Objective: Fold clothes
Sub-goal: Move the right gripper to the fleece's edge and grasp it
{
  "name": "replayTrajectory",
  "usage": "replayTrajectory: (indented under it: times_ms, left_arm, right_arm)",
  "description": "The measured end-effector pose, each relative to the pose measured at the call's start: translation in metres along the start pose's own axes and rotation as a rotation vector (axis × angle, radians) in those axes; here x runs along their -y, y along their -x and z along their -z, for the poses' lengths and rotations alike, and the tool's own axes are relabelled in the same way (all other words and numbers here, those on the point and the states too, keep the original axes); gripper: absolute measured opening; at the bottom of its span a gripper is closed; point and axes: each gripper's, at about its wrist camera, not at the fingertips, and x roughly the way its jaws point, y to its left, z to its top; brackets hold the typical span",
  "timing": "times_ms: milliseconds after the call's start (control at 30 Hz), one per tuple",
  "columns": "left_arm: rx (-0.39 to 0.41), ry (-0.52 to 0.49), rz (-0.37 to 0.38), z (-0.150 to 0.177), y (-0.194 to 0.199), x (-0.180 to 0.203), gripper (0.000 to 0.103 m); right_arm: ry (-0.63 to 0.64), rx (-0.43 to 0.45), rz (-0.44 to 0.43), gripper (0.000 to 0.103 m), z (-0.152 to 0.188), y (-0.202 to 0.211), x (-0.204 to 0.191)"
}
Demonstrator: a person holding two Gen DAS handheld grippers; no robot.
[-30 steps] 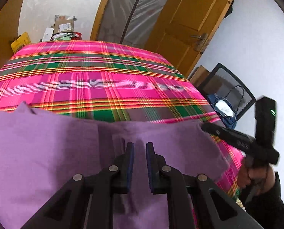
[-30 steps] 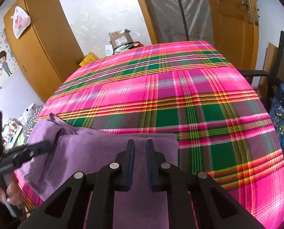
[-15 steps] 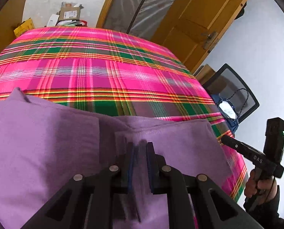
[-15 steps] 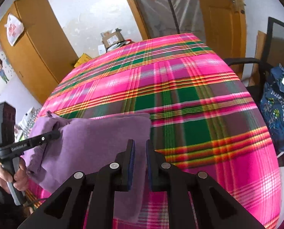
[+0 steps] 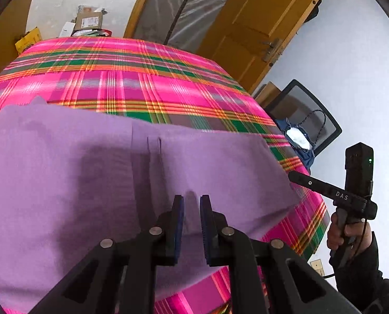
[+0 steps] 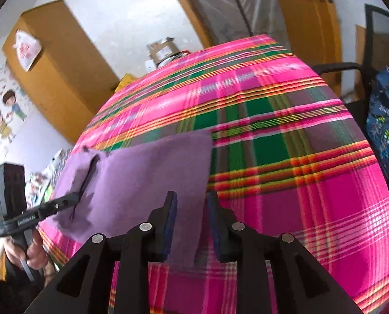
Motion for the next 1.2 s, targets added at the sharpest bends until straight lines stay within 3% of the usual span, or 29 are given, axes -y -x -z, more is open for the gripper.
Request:
replayTrajectory:
  times_ms: [300,600,1200]
  left_arm:
    - [-0.012,-0.001,-0.006,0.008,-0.001,0.001,0.012]
    - [-0.017,-0.008,-0.023,0.01,-0.004,0.002,0.012]
    - [-0.002,-0.04,-0.071,0.011,0.0,0.007,0.012]
  right_arm:
    - [-0.021,-0.044,-0.011,0.026,0.011,-0.006,0.005]
    - [-0.098,-0.053,-0.101,0.027,0.009,-0.012,0.018]
    - [-0.088,-0.07,-0.14,0.029,0.007,-0.02,0.008]
